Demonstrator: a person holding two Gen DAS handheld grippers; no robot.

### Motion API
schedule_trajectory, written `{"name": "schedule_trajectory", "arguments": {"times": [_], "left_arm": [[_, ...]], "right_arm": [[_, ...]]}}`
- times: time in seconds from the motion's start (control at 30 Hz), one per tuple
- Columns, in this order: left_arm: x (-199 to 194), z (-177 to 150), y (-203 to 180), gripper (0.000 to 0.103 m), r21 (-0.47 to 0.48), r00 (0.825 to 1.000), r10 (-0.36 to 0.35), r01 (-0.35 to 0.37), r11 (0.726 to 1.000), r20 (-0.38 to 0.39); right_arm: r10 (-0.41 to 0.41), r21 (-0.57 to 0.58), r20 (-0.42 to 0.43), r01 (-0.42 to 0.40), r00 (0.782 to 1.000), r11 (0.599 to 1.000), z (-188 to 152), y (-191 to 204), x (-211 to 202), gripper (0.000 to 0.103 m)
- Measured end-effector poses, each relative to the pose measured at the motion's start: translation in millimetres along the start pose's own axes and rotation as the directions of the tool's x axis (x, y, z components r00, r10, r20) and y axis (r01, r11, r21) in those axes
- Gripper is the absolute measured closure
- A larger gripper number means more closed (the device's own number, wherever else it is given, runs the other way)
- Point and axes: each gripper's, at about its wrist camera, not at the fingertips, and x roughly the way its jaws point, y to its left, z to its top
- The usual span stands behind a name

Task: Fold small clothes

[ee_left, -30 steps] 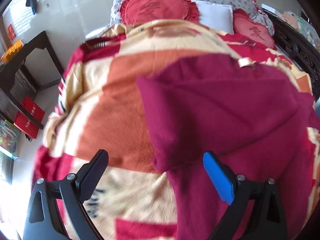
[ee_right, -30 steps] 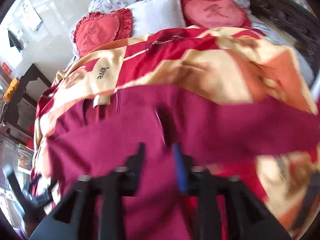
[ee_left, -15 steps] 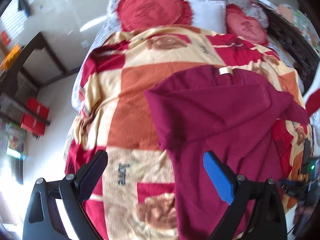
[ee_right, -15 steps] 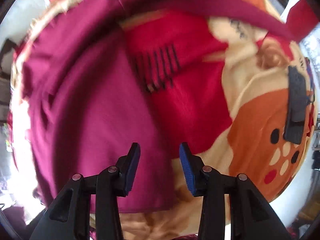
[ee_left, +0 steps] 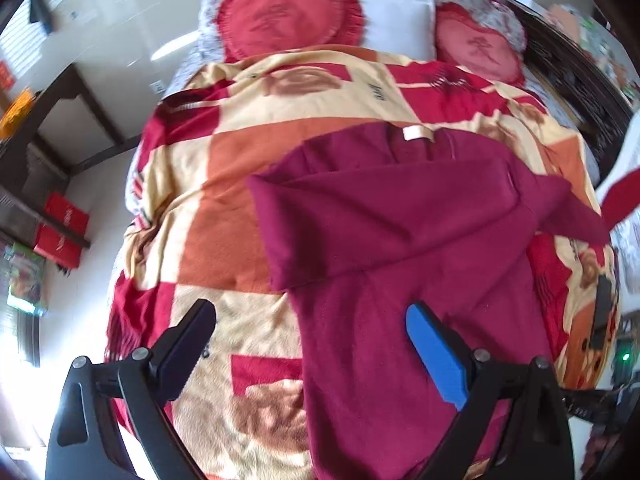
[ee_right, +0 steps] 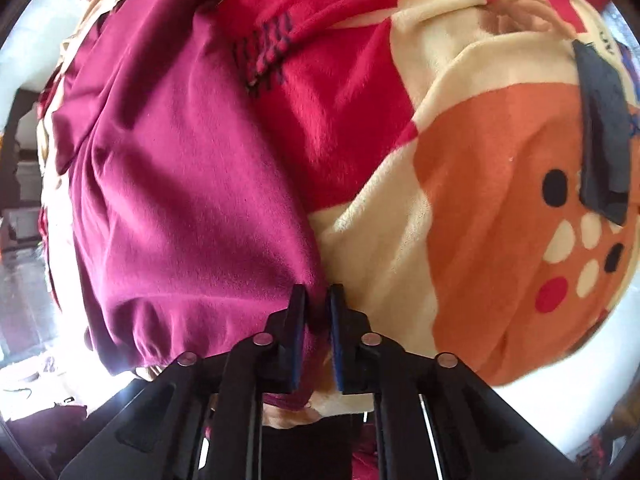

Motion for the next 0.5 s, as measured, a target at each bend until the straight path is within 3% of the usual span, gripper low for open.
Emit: {"name": "schedule_trajectory", "arguments": {"times": [0.07, 0.17, 0.3, 0.5], "left_arm": [[5, 0, 4, 0.004, 0.006, 1.0, -0.014, 0.014, 1.0, 0.002], [10, 1, 12, 0.004, 0.008, 0.999, -0.045, 0.045, 0.999, -0.007], [6, 3, 17, 0.004, 0.049, 1.0, -0.029, 0.029, 0.998, 0.002], [3, 13, 16, 0.004, 0.028, 1.0, -0.019, 0.019, 0.999, -0.003]], "right_arm": [[-0.013, 0.028, 0.03, 0.012, 0.999, 1.0, -8, 6, -11, 0.103], [-0.019, 0.073, 0.126, 0.009, 0.992, 0.997, -12, 23, -39, 0.088], [0.019, 0.115, 0.218, -0.045, 0.976, 0.992, -6, 54, -62, 0.088], [0.079, -0.027, 0.239, -0.074, 0.968, 0.997, 27, 128, -57, 0.088]]}}
